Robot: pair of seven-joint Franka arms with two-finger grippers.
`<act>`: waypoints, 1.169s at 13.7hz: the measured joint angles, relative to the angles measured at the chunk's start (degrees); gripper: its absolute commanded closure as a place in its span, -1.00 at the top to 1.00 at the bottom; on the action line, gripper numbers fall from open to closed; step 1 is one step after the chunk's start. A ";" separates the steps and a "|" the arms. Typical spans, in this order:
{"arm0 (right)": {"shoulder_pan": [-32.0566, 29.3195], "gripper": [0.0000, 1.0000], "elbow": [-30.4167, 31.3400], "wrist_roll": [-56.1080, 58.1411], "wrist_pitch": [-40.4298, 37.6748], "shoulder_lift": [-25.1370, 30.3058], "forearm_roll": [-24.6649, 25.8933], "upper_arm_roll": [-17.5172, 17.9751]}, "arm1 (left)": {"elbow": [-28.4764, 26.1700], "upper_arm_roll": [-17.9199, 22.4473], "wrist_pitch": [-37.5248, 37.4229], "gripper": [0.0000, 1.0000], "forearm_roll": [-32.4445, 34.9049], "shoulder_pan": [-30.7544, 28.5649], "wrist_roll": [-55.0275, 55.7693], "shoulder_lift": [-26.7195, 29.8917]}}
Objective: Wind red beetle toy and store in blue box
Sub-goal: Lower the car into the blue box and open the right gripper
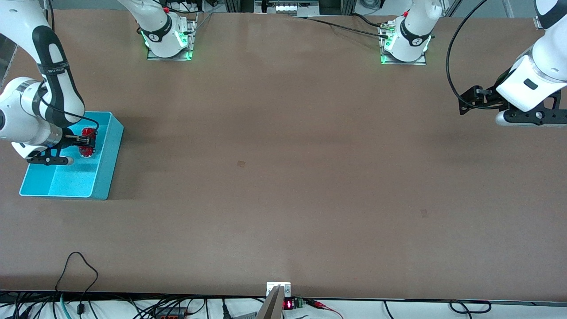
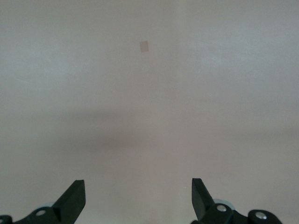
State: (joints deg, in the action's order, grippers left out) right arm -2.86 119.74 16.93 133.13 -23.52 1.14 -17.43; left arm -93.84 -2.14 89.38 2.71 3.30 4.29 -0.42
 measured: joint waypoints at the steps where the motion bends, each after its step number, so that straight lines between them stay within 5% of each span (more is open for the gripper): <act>1: -0.02 -0.87 0.17 0.01 0.86 -0.76 0.00 -0.01 | 0.00 -0.02 0.00 1.00 0.00 0.00 0.00 0.00; 3: -0.15 -0.36 0.32 0.01 2.27 -2.32 0.00 -0.09 | 0.00 -0.05 0.00 1.00 0.00 0.00 0.00 0.00; 7: -0.19 0.99 0.28 0.02 2.86 -2.81 0.00 -0.11 | 0.00 -0.06 0.00 1.00 0.00 0.00 0.00 0.00; 12: 0.03 1.00 -1.59 0.05 2.50 -1.28 0.01 0.39 | 0.00 -0.06 0.00 1.00 0.00 0.00 0.00 0.00; 16: 0.29 1.00 -7.87 0.08 -9.18 7.46 0.32 2.73 | 0.00 -0.07 0.00 1.00 0.00 0.00 0.00 0.00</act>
State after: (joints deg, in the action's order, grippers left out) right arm -2.56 111.87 17.01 123.95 -16.06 1.45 -14.70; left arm -93.84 -2.22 89.38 2.71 3.30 4.29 -0.42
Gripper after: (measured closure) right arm 0.000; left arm 0.000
